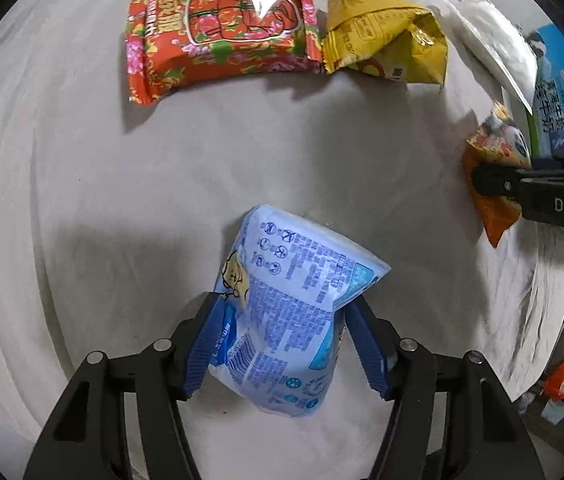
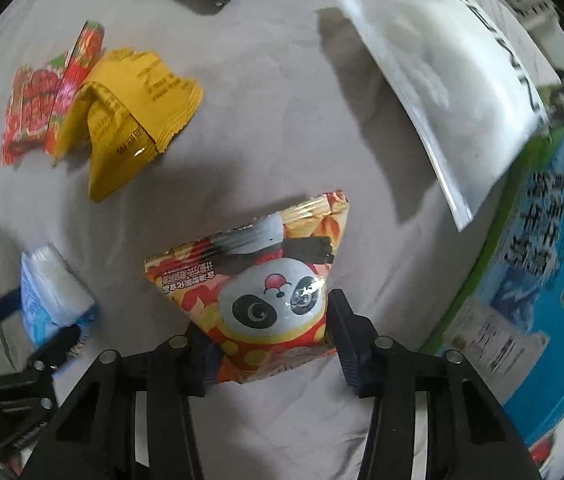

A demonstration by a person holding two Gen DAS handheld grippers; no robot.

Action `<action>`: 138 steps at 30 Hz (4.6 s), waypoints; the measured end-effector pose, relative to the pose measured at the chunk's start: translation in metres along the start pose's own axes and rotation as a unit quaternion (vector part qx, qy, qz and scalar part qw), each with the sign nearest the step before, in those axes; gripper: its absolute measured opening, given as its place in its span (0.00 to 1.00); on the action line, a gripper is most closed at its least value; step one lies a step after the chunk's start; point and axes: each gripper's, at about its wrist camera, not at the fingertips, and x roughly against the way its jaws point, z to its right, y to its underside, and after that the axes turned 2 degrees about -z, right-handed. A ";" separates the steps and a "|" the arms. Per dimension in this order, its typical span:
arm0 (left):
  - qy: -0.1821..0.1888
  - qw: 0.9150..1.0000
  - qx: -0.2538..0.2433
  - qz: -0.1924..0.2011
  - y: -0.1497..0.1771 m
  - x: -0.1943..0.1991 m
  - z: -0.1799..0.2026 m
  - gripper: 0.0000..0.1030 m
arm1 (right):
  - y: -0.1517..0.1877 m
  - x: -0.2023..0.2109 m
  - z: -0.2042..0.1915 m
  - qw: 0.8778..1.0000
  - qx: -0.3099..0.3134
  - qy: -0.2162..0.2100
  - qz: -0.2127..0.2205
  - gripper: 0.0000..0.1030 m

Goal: Organize soft objects
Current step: 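Carry both packets into the cardboard box and open both tools, then withdraw both tools from the box toward the remaining packets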

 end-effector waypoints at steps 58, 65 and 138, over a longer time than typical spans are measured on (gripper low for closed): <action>0.130 0.979 -0.112 0.108 -0.099 0.179 0.386 0.33 | 0.215 0.207 0.313 0.931 -0.275 -0.100 0.217 0.38; 0.115 0.989 -0.088 0.022 -0.176 0.086 0.430 0.34 | 0.156 0.138 0.397 0.940 -0.286 -0.095 0.157 0.38; -0.017 0.960 -0.122 0.253 0.051 0.246 0.392 1.00 | 0.375 0.235 0.328 0.910 -0.280 -0.007 0.307 1.00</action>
